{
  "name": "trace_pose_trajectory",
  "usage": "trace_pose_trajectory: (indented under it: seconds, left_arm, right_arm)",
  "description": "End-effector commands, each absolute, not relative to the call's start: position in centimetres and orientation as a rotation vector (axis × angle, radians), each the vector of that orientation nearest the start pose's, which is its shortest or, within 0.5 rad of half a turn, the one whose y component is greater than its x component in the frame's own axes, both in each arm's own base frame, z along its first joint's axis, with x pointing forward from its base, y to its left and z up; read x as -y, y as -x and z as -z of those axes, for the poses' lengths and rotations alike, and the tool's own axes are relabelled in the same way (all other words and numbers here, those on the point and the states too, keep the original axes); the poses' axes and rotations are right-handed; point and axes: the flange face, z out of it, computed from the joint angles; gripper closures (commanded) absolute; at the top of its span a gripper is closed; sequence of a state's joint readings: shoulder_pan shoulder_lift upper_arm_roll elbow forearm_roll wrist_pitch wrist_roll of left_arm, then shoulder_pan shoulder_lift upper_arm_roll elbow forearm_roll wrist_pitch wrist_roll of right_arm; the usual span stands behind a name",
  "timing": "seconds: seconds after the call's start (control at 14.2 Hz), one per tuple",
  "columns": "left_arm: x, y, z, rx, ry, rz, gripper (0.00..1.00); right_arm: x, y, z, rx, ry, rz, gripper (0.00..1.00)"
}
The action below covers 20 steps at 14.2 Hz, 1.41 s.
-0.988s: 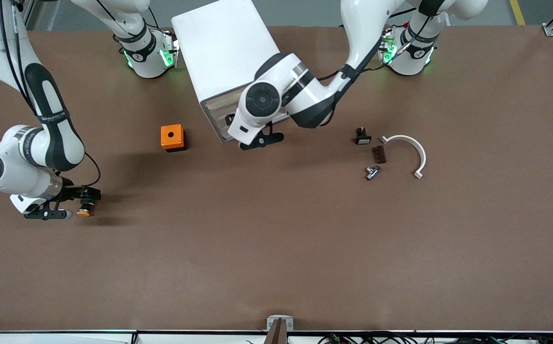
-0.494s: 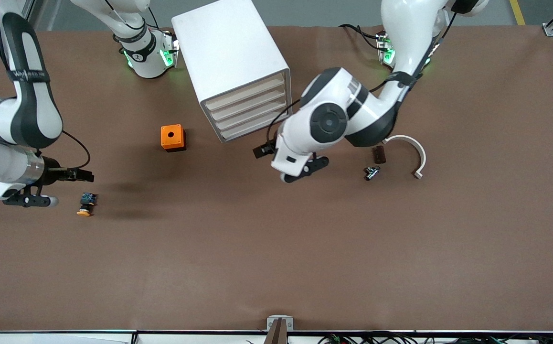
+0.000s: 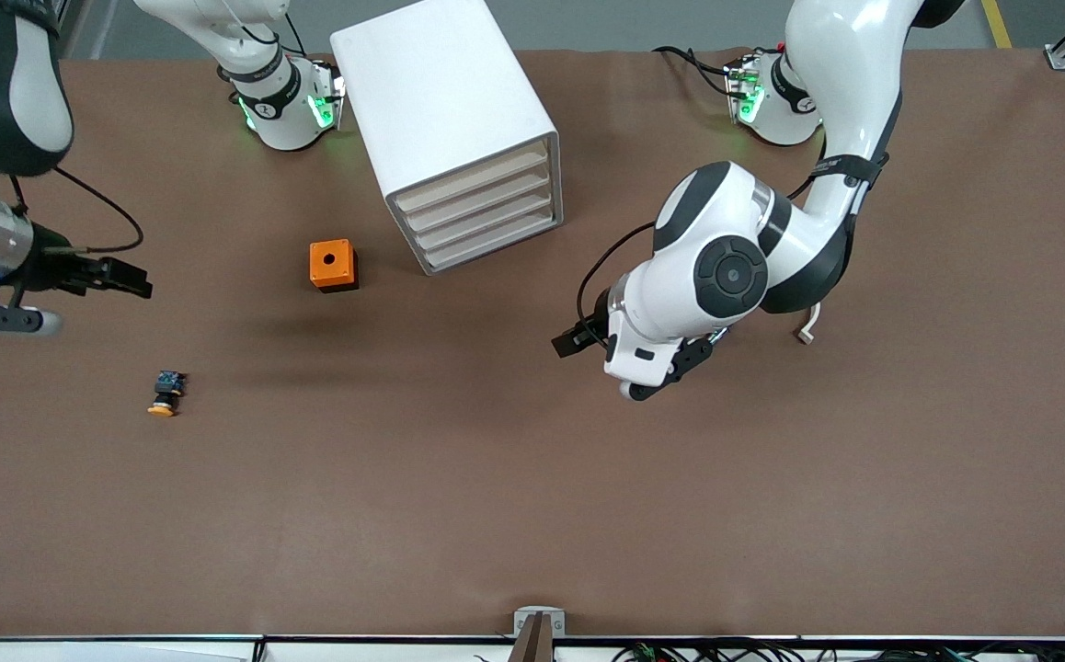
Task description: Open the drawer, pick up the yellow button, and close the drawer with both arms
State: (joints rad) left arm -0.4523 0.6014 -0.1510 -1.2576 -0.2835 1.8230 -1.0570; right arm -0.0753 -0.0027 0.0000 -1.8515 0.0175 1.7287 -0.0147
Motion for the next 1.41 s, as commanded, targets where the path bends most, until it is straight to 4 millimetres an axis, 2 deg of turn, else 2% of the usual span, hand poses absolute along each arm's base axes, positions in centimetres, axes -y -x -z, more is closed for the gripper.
trace_pose_trajectory:
  seconds: [0.0,0.14,0.21,0.28,0.56,0.71,0.78,1.06,1.2,1.34]
  left_arm:
    - [39.5,-60.0,-41.9,0.901,3.186,-0.431,0.00]
    - [37.9,-60.9,-42.2,0.899,3.161,-0.350,0.00]
    - [37.4,-60.8,-43.4,0.868,3.151,-0.300,0.00]
    - [36.0,-60.6,-44.9,0.813,3.135,-0.275,0.00]
    - [27.9,-59.9,-51.8,0.504,3.151,-0.347,0.00]
    - [24.1,-59.0,-54.0,0.390,3.141,-0.409,0.00]
    - [22.4,-58.2,-54.7,0.323,3.137,-0.427,0.00]
    - [12.9,-54.7,-56.8,0.094,3.165,-0.388,0.00]
    - [9.4,-53.8,-57.6,0.080,3.179,-0.332,0.00]
    - [6.9,-52.7,-58.3,0.049,3.195,-0.256,0.00]
  right_arm:
    - [3.9,-54.2,-53.3,-0.119,3.108,-0.197,0.00]
    - [3.6,-54.3,-54.4,-0.109,3.108,-0.209,0.00]
    - [3.3,-54.3,-54.9,-0.101,3.109,-0.209,0.00]
    - [2.6,-54.5,-55.6,-0.082,3.111,-0.193,0.00]
    - [1.5,-55.0,-56.6,-0.048,3.117,-0.158,0.00]
    - [1.1,-55.1,-56.6,-0.036,3.119,-0.158,0.00]
    - [1.4,-55.2,-56.4,-0.043,3.119,-0.162,0.00]
    - [2.0,-55.2,-56.3,-0.059,3.118,-0.165,0.00]
    - [2.3,-55.2,-56.4,-0.062,3.117,-0.162,0.00]
    - [2.3,-55.3,-56.7,-0.062,3.118,-0.150,0.00]
